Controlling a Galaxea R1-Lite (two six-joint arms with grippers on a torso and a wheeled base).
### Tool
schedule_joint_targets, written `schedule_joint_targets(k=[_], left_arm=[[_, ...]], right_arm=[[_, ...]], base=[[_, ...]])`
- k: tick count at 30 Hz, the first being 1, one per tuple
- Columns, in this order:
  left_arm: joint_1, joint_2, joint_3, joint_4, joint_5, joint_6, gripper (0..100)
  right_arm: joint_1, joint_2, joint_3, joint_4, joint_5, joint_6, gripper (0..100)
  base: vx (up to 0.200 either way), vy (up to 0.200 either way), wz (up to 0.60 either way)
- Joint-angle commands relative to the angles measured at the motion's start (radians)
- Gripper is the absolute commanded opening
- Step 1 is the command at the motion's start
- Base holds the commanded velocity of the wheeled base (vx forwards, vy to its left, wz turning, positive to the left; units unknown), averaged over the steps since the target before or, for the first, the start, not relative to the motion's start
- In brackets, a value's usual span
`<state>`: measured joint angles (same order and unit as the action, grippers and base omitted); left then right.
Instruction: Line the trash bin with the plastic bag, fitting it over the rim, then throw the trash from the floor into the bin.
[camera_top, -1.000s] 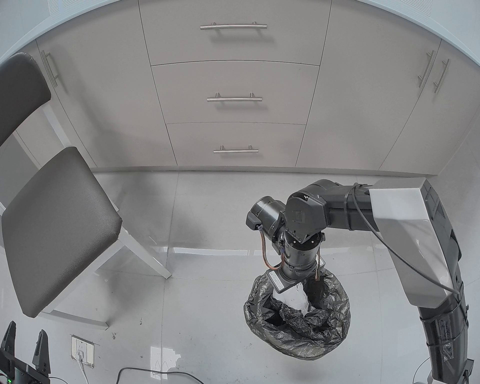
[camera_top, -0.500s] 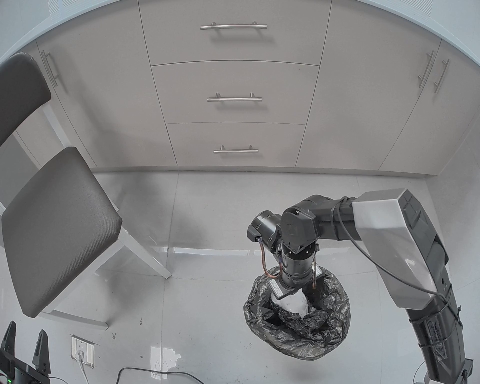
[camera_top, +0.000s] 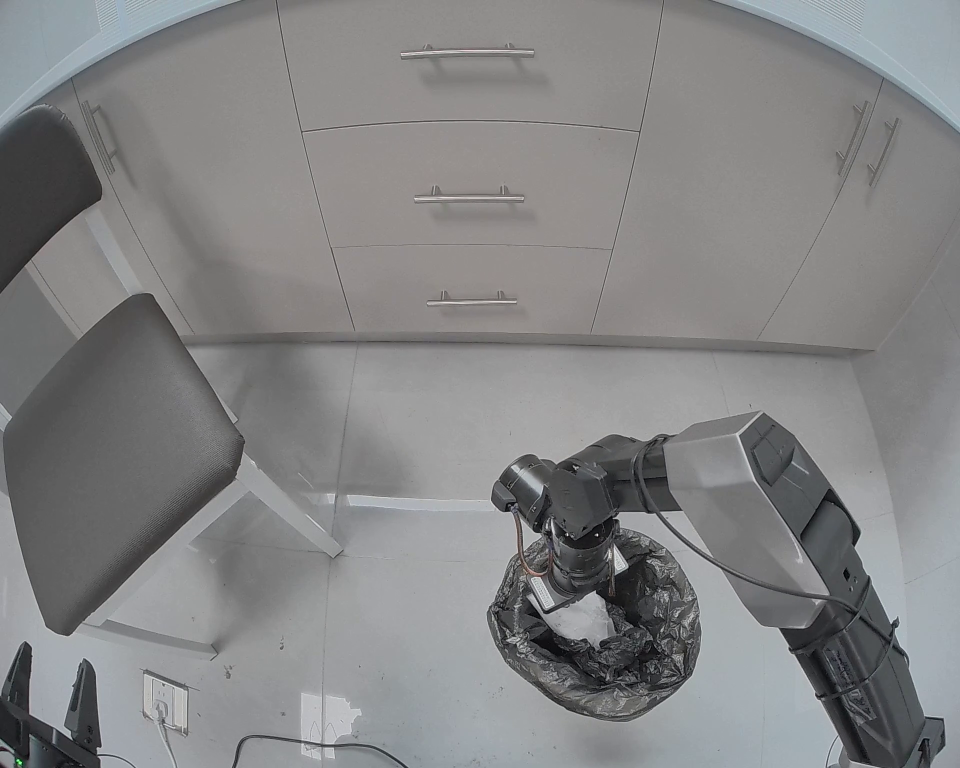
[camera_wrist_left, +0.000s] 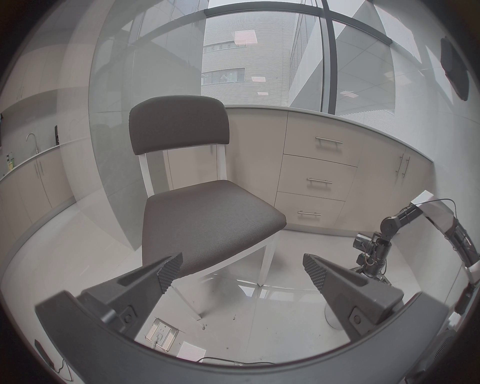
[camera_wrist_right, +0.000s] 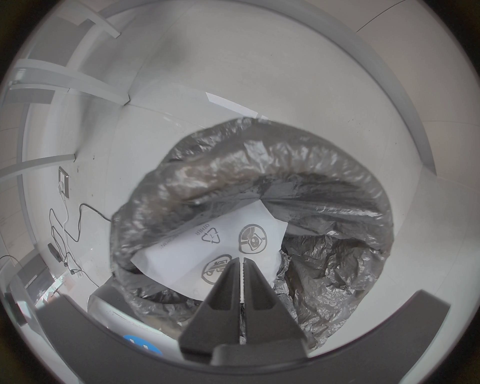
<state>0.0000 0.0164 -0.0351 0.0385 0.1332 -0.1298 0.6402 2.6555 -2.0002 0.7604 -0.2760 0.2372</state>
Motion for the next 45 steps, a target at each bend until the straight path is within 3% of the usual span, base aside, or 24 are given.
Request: schedule_joint_targets(k=[1,30,45], left_arm=[[0.000,-0.015,0.000,0.000,0.000,-0.001,100],[0.000,-0.015,0.000,0.000,0.000,-0.001,100],[0.000,-0.015,0.000,0.000,0.000,-0.001,100]], right_arm=[[-0.008,0.047,0.000,-0.009,0.000,-0.001,0],[-0.063,0.158,0.000,-0.141,-0.002,-0.009,0],[-0.067,0.130,0.000,-0.118,-0.011,-0.009,0]], base=[[0.000,0.000,0.00],[0.000,0.000,0.00],[0.000,0.000,0.00]])
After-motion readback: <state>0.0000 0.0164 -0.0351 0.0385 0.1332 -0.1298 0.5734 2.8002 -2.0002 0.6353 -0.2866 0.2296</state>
